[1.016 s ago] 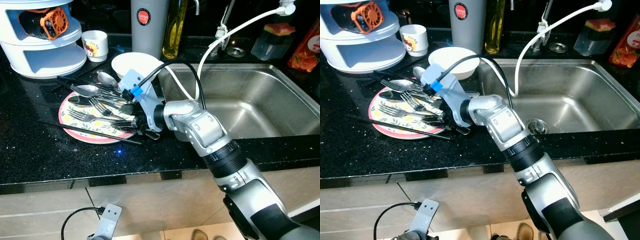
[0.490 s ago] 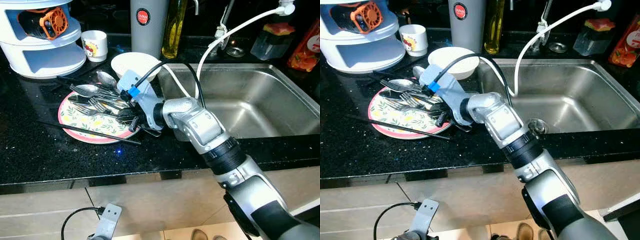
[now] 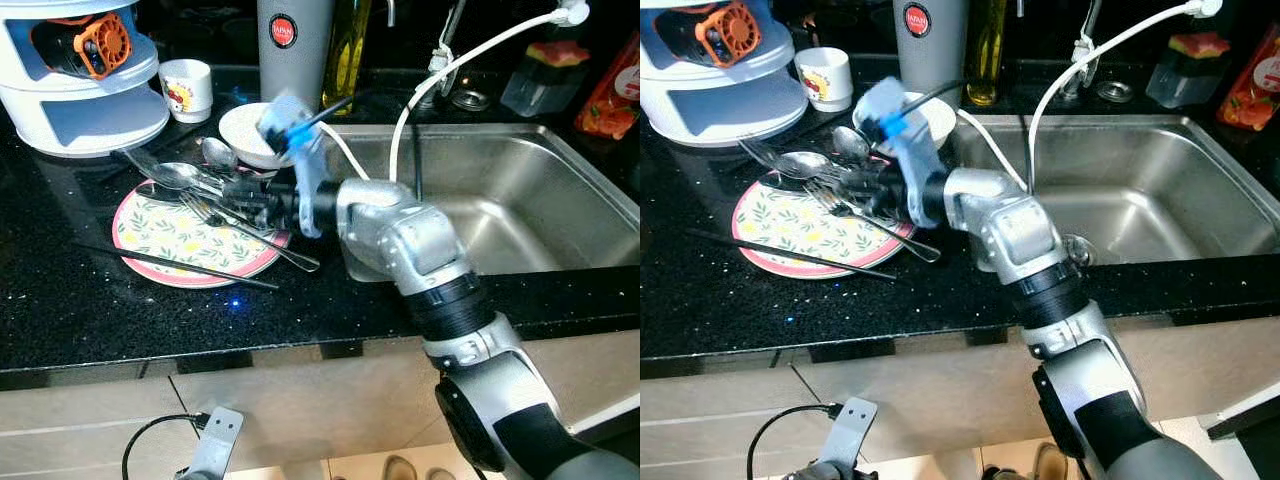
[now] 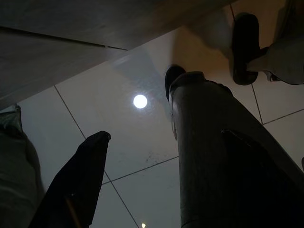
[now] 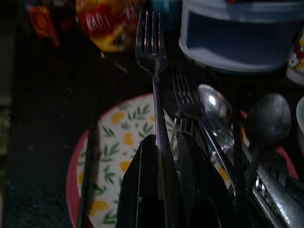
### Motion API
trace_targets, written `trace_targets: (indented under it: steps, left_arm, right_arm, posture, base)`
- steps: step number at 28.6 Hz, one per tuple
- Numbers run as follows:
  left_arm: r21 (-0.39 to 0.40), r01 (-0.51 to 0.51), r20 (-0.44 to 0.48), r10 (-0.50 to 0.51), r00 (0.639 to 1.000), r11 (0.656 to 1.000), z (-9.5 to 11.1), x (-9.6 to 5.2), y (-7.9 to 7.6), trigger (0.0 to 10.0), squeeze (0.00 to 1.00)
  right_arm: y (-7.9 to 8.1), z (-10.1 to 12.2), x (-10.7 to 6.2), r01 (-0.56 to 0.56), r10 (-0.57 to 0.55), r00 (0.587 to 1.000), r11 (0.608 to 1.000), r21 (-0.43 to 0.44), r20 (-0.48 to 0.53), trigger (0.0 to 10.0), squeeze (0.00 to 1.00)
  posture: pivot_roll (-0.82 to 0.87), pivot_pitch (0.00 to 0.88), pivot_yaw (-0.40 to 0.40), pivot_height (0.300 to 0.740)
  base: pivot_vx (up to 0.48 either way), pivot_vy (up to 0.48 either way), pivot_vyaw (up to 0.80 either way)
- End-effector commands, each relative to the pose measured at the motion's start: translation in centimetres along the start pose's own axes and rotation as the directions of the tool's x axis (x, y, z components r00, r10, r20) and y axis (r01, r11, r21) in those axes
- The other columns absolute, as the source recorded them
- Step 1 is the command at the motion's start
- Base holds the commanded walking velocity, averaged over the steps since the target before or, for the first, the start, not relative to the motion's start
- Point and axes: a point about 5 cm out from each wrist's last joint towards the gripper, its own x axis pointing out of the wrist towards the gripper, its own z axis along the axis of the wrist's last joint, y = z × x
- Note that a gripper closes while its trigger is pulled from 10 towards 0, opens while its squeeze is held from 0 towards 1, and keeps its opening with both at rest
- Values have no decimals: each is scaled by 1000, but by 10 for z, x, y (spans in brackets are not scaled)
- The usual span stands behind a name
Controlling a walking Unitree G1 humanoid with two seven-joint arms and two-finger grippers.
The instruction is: Kitchen organization
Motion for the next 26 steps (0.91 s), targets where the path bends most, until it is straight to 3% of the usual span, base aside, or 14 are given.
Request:
trace_targets:
  steps: [1, 7, 12, 13, 15, 16, 17, 18, 26]
  left_arm:
    - [4, 38, -103, -38, 994, 999, -24, 1, -9, 10000, 0]
    - [11, 39, -102, -37, 994, 999, -24, 1, -9, 10000, 0]
    - [25, 52, -113, -49, 992, 998, -27, 1, -11, 10000, 0]
    - [33, 54, -117, -50, 992, 998, -28, 1, -11, 10000, 0]
    - [38, 55, -118, -50, 992, 998, -28, 1, -11, 10000, 0]
    - [41, 53, -118, -48, 992, 998, -29, 1, -11, 10000, 0]
    - [41, 53, -118, -48, 992, 998, -29, 1, -11, 10000, 0]
    - [41, 50, -116, -45, 992, 998, -29, 1, -11, 10000, 0]
    - [49, 50, -120, -44, 992, 998, -31, 1, -9, 10000, 0]
  right_arm:
    - [0, 3, -5, -12, 11, 999, 1000, 20, 51, 0, 0]
    - [-4, 7, -12, 2, -10, 992, 998, 60, 128, 0, 0]
    - [-16, 14, -21, 94, -125, 958, 987, 128, 256, 510, 0]
    - [-17, 16, -24, 103, -142, 947, 984, 144, 287, 2039, 0]
    - [-17, 17, -26, 108, -151, 940, 982, 155, 305, 2039, 0]
    - [-17, 19, -28, 106, -159, 927, 980, 171, 339, 3961, 0]
    - [-17, 19, -28, 106, -159, 927, 980, 171, 339, 3961, 0]
    - [-18, 20, -29, 106, -165, 921, 978, 180, 353, 10000, 0]
    - [-17, 19, -37, 115, -222, 873, 959, 260, 434, 10000, 0]
  posture:
    - [-2, 72, -51, 740]
    - [-11, 73, -54, 740]
    - [-54, 76, -23, 740]
    - [-58, 75, -20, 740]
    - [-58, 78, -16, 740]
    - [-58, 78, -13, 740]
    - [-58, 78, -13, 740]
    - [-57, 79, -8, 740]
    - [-60, 101, 8, 740]
  base:
    - [0, 0, 0]
    - [0, 0, 0]
    - [0, 0, 0]
    - [0, 0, 0]
    - [0, 0, 0]
    - [0, 0, 0]
    - [0, 0, 0]
    - [0, 0, 0]
    - [0, 0, 0]
